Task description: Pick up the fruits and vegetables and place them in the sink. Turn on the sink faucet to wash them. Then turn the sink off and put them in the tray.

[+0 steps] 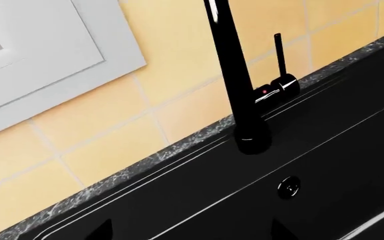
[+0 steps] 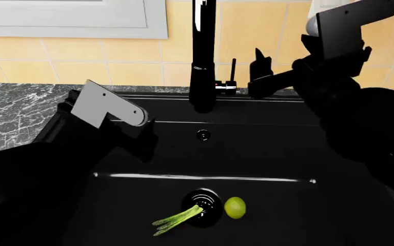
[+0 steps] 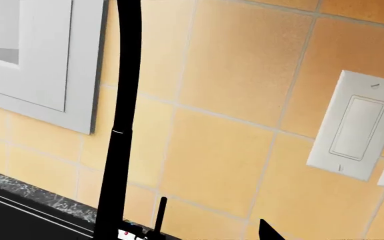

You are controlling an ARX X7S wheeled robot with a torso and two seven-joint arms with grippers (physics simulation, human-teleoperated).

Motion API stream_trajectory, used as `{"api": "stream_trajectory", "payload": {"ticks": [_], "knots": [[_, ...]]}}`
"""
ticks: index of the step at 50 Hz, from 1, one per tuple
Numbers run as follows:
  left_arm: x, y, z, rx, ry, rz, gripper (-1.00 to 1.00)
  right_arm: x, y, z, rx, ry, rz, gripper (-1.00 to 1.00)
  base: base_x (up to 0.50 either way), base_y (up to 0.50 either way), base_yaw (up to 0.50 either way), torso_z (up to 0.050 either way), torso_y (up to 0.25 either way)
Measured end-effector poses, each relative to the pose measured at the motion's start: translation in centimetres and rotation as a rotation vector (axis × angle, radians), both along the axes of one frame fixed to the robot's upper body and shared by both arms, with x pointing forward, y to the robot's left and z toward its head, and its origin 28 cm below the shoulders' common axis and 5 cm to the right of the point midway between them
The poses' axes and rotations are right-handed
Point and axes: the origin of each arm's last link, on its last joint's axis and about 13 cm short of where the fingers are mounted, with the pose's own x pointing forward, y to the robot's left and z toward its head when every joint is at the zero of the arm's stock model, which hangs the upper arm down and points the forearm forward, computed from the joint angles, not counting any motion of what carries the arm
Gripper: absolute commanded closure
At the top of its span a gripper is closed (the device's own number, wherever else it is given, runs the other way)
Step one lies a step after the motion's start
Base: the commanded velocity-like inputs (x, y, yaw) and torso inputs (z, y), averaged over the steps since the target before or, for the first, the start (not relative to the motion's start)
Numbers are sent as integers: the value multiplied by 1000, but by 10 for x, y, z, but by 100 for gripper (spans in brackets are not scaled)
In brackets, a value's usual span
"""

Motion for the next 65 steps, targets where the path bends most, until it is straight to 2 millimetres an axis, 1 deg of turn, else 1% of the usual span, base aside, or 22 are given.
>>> {"api": "stream_trajectory", "payload": {"ticks": [8, 12, 32, 48, 55, 65], "knots": [[-1, 0, 1, -11, -9, -6, -100, 4, 1, -3, -5, 7, -8, -100, 0, 0, 0, 0, 0], [-2, -1, 4, -14, -8, -14, -100, 11, 3, -3, 4, 5, -4, -100, 0, 0, 0, 0, 0], [-6, -7, 25, 41, 33, -52, -100, 74, 12, 7, 55, 42, -14, -100, 0, 0, 0, 0, 0], [-8, -4, 39, 43, 18, -32, -100, 131, 24, 8, 88, 91, -27, -100, 0, 0, 0, 0, 0], [-10, -2, 42, 34, 7, -33, -100, 140, 27, 7, 82, 90, -53, -100, 0, 0, 0, 0, 0], [-12, 1, 44, 26, -5, -31, -100, 144, 29, 2, 67, 99, -88, -100, 0, 0, 0, 0, 0]]}}
